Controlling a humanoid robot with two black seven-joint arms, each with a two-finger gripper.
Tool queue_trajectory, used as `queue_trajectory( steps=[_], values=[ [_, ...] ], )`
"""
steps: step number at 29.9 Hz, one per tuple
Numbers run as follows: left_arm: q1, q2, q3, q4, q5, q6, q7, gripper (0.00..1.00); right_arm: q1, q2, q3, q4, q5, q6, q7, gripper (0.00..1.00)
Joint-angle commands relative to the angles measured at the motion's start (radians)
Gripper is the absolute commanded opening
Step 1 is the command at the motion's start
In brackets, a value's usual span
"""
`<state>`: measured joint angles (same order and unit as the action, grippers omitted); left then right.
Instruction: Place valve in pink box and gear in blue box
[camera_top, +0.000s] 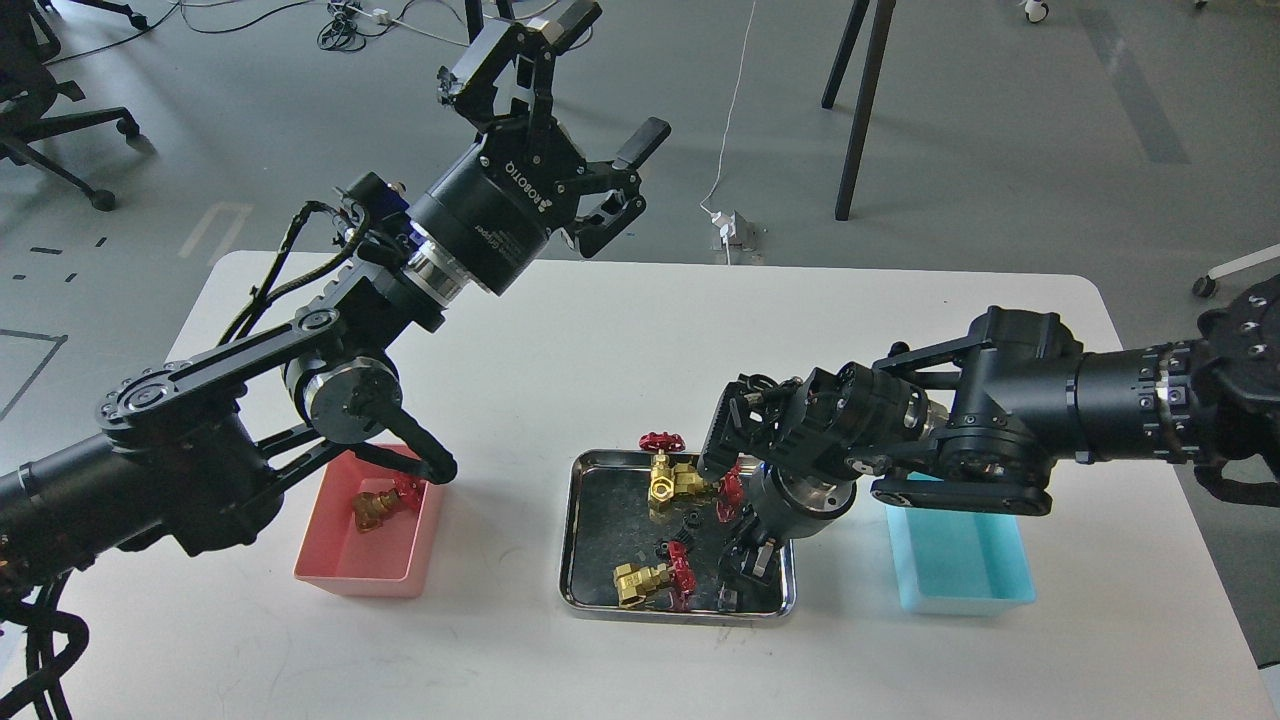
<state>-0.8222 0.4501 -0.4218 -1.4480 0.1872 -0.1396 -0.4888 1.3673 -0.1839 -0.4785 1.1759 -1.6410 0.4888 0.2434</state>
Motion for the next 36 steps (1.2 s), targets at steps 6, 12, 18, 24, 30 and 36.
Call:
queue_trajectory(
  steps=[6, 12, 18, 24, 30, 36],
  values=[
    [0.000, -0.027, 0.000, 0.006, 0.003, 0.000, 0.000, 0.99, 0.032, -0.426, 0.133, 0.189, 0.078, 0.000, 0.001, 0.04],
    [0.000, -0.065, 0.000, 0.008, 0.058, 0.005, 0.000, 0.99, -0.092, -0.633, 0.152, 0.274, 0.069, 0.000, 0.001, 0.05],
    [0.000, -0.074, 0.000, 0.009, 0.058, 0.008, 0.000, 0.99, -0.159, -0.700, 0.208, 0.274, 0.069, -0.027, 0.001, 0.08],
    [0.002, -0.076, 0.001, 0.009, 0.060, 0.014, 0.000, 0.99, -0.186, -0.717, 0.215, 0.269, 0.069, -0.027, -0.001, 0.15],
    [0.000, -0.074, 0.001, 0.023, 0.067, 0.025, 0.000, 0.99, -0.208, -0.718, 0.227, 0.257, 0.069, -0.035, -0.004, 0.35],
    [-0.067, -0.068, 0.000, 0.081, 0.084, 0.020, 0.000, 0.99, -0.238, -0.717, 0.232, 0.231, 0.081, -0.107, -0.016, 1.00]
  ],
)
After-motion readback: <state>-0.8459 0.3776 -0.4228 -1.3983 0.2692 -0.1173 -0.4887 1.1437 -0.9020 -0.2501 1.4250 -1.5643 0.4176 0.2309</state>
